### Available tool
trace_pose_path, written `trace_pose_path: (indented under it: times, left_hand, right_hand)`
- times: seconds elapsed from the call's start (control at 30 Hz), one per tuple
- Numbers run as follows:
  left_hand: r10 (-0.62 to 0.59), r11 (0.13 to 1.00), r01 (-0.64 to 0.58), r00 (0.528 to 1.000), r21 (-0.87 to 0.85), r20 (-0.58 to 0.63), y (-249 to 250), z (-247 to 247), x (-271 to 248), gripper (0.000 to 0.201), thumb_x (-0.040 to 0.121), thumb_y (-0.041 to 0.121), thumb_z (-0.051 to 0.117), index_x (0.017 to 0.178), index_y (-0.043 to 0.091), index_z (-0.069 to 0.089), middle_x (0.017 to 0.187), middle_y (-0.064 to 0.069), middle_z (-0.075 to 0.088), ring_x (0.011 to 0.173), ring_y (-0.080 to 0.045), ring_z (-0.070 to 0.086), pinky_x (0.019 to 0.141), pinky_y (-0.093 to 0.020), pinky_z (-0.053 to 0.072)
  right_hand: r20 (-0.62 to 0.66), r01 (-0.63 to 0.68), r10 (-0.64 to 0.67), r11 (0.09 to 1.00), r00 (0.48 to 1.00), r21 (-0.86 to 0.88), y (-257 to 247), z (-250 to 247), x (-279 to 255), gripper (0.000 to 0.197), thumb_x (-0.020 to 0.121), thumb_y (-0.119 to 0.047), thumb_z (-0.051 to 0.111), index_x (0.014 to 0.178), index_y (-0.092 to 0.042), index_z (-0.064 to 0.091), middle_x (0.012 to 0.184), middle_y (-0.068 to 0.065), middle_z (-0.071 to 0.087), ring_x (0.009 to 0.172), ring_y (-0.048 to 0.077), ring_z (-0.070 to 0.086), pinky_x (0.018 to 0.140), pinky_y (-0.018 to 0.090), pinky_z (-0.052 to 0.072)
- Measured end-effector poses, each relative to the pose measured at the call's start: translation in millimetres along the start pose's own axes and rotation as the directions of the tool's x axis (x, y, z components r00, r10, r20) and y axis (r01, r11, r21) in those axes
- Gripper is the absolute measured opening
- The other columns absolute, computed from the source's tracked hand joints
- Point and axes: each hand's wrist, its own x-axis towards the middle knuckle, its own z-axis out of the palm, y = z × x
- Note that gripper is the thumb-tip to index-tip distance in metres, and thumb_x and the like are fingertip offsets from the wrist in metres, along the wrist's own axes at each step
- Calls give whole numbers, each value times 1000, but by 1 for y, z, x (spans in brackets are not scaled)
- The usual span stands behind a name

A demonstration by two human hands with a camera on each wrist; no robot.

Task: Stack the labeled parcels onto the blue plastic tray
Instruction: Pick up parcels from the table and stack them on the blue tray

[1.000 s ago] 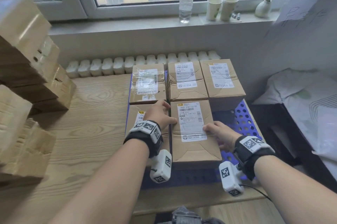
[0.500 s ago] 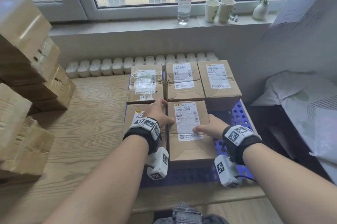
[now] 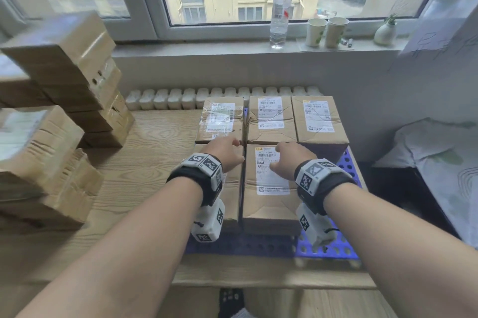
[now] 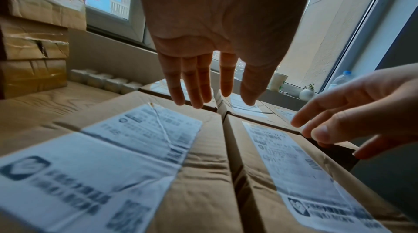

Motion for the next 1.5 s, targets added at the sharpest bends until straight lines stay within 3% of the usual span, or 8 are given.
trace_pose_path:
  times: [0.13, 0.47, 0.63, 0.93, 1.03, 1.17, 1.4, 1.5]
  left_hand:
    - [-10, 999, 12, 998, 32, -54, -18, -18, -23, 43, 90, 33, 63, 130, 21, 56, 133, -1, 57, 121, -18, 55, 101, -36, 45]
    - [-46, 991, 63, 989, 116, -142, -61, -72, -54, 36, 93, 37, 58, 128, 26, 60, 126, 2, 62, 113, -17, 59, 96, -34, 49]
    - [-4, 992, 26, 984, 123, -179, -89, -117, -56, 34, 94, 37, 57, 125, 25, 62, 128, 1, 61, 115, -19, 58, 98, -34, 48]
    - [72, 993, -44, 960, 108, -269, -172, -232, -62, 23, 93, 34, 56, 111, 26, 67, 117, 5, 66, 109, -17, 61, 94, -33, 51]
    - [73, 995, -52, 957, 82, -281, -209, -267, -59, 21, 93, 34, 57, 109, 26, 67, 115, 6, 66, 106, -16, 61, 94, -35, 51]
    - [62, 998, -53, 937, 36, -344, -248, -303, -53, 20, 92, 30, 56, 108, 26, 68, 115, 4, 66, 107, -17, 61, 94, -34, 50]
    - [-18, 996, -29, 866, -87, -500, -294, -339, -31, 29, 94, 34, 53, 119, 22, 62, 120, 0, 63, 108, -20, 59, 91, -32, 48]
    - [-84, 986, -8, 845, -169, -528, -309, -351, -14, 40, 94, 41, 53, 129, 22, 54, 130, -3, 56, 114, -22, 56, 94, -34, 46]
  right_hand:
    - [-4, 94, -94, 995, 996, -43, -32, 1, -6, 45, 91, -39, 53, 131, -18, 53, 129, 5, 58, 115, 26, 57, 86, 34, 46]
    - [-45, 226, -230, 971, 972, -78, -121, -15, -20, 33, 91, -41, 54, 113, -17, 62, 102, -1, 64, 87, 17, 60, 67, 29, 48]
    - [-76, 274, -280, 958, 957, -82, -167, -24, -19, 36, 94, -37, 50, 118, -14, 63, 117, 4, 65, 103, 22, 62, 77, 32, 49]
    - [-158, 244, -251, 968, 955, -60, -279, -42, -3, 34, 90, -38, 52, 115, -19, 65, 116, 3, 65, 98, 21, 61, 76, 30, 47]
    - [-184, 222, -229, 973, 956, -59, -320, -45, 5, 20, 89, -39, 51, 92, -22, 61, 106, 2, 65, 91, 22, 58, 72, 30, 43]
    - [-256, 189, -175, 981, 951, 34, -361, -52, 9, 33, 89, -40, 50, 98, -15, 70, 102, 1, 70, 94, 22, 63, 81, 36, 53]
    - [-257, 186, -148, 974, 955, 129, -405, -71, 26, 50, 96, -59, 40, 92, -17, 68, 87, -3, 66, 86, 19, 61, 75, 32, 48]
    - [-263, 196, -147, 966, 954, 169, -421, -79, 46, 57, 96, -63, 32, 93, -16, 63, 94, 3, 66, 90, 22, 60, 79, 34, 45]
